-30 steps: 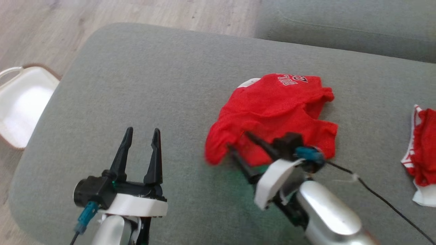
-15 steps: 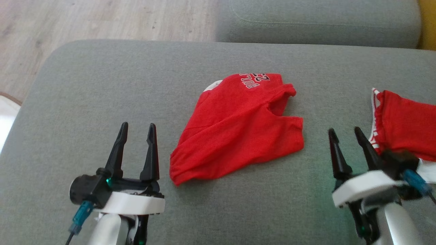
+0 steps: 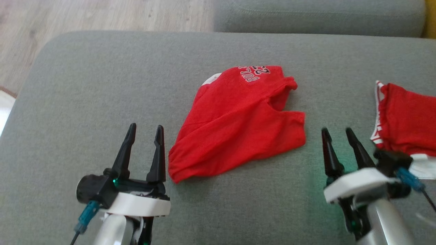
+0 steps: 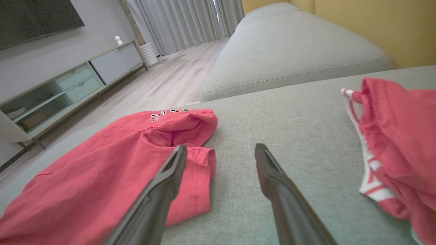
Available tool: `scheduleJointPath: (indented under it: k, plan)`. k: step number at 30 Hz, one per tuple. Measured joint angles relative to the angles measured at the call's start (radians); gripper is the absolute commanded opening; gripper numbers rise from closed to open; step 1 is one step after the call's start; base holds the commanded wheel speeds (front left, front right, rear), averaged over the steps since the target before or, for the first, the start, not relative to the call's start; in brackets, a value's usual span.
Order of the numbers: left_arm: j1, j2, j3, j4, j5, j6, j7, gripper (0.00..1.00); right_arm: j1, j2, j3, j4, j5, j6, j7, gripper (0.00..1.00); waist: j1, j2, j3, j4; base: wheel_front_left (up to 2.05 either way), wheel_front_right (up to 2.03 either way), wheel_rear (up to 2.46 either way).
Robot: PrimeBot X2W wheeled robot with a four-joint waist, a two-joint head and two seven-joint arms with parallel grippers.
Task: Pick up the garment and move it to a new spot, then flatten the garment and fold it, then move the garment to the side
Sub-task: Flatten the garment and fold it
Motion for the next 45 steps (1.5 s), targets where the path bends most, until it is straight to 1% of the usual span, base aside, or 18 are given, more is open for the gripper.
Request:
scheduleJointPath:
  k: [7, 14, 15, 16, 17, 21, 25, 28, 31, 33, 36, 40, 45]
  plan:
    - [-0.009, -0.001, -0.026, 0.016, -0.008, -0.008, 0.000, 1.00, -0.151, -0.001, 0.028, 0.148, 0.034, 0.000, 0.061, 1.00, 0.0001, 0.0000, 0.046, 0.041, 0.00, 0.00, 0.00]
    - [-0.044, -0.002, -0.030, 0.027, -0.016, -0.008, 0.000, 1.00, -0.217, -0.014, 0.072, 0.283, 0.065, 0.000, 0.076, 0.99, 0.0001, 0.0000, 0.074, 0.089, 0.00, 0.00, 0.00]
    - [-0.044, -0.002, -0.030, 0.029, -0.016, -0.008, 0.000, 1.00, -0.223, -0.018, 0.075, 0.296, 0.070, 0.000, 0.073, 0.59, 0.0001, 0.0000, 0.075, 0.092, 0.00, 0.00, 0.00]
    - [-0.043, -0.002, -0.031, 0.031, -0.016, -0.008, 0.000, 1.00, -0.228, -0.022, 0.077, 0.307, 0.072, 0.000, 0.067, 0.26, 0.0001, 0.0000, 0.074, 0.094, 0.00, 0.00, 0.00]
    - [-0.043, -0.002, -0.030, 0.032, -0.016, -0.007, 0.000, 1.00, -0.231, -0.026, 0.081, 0.314, 0.078, 0.000, 0.061, 0.00, 0.0001, 0.0000, 0.073, 0.095, 0.00, 0.00, 0.00]
    - [-0.043, -0.002, -0.030, 0.033, -0.016, -0.007, 0.000, 1.00, -0.241, -0.031, 0.118, 0.342, 0.108, 0.000, 0.035, 0.00, 0.0000, 0.0000, 0.064, 0.092, 0.00, 0.00, 0.00]
    - [-0.043, -0.002, -0.029, 0.035, -0.016, -0.007, 0.000, 1.00, -0.249, -0.039, 0.160, 0.339, 0.131, 0.000, -0.007, 0.00, 0.0000, 0.0000, 0.053, 0.080, 0.00, 0.00, 0.00]
    - [-0.043, -0.002, -0.027, 0.036, -0.016, -0.007, 0.000, 1.00, -0.248, -0.062, 0.175, 0.322, 0.142, 0.000, -0.043, 0.00, 0.0000, 0.0000, 0.041, 0.069, 0.00, 0.00, 0.00]
    - [-0.040, -0.002, -0.026, 0.036, -0.016, -0.007, 0.000, 1.00, -0.240, -0.080, 0.177, 0.279, 0.142, 0.000, -0.079, 0.00, -0.0001, 0.0000, 0.021, 0.056, 0.00, 0.00, 0.00]
    - [-0.037, -0.002, -0.026, 0.036, -0.016, -0.007, 0.000, 1.00, -0.227, -0.089, 0.174, 0.237, 0.139, 0.000, -0.097, 0.00, 0.0000, 0.0000, 0.004, 0.047, 0.00, 0.00, 0.00]
    - [-0.014, -0.002, -0.025, 0.035, -0.015, -0.006, 0.000, 1.00, -0.167, -0.094, 0.168, 0.150, 0.124, 0.000, -0.115, 0.00, -0.0002, 0.0000, -0.028, 0.033, 0.00, 0.00, 0.00]
    - [0.020, -0.001, -0.026, 0.036, -0.015, 0.003, 0.000, 1.00, -0.076, -0.099, 0.154, 0.022, 0.062, 0.000, -0.114, 0.00, -0.0002, 0.0000, -0.061, 0.016, 0.00, 0.00, 0.00]
    - [0.022, -0.002, -0.025, 0.033, -0.015, 0.003, 0.000, 1.00, -0.024, -0.097, 0.107, -0.152, -0.012, 0.000, -0.019, 0.00, -0.0002, 0.0000, -0.088, 0.019, 0.00, 0.00, 0.00]
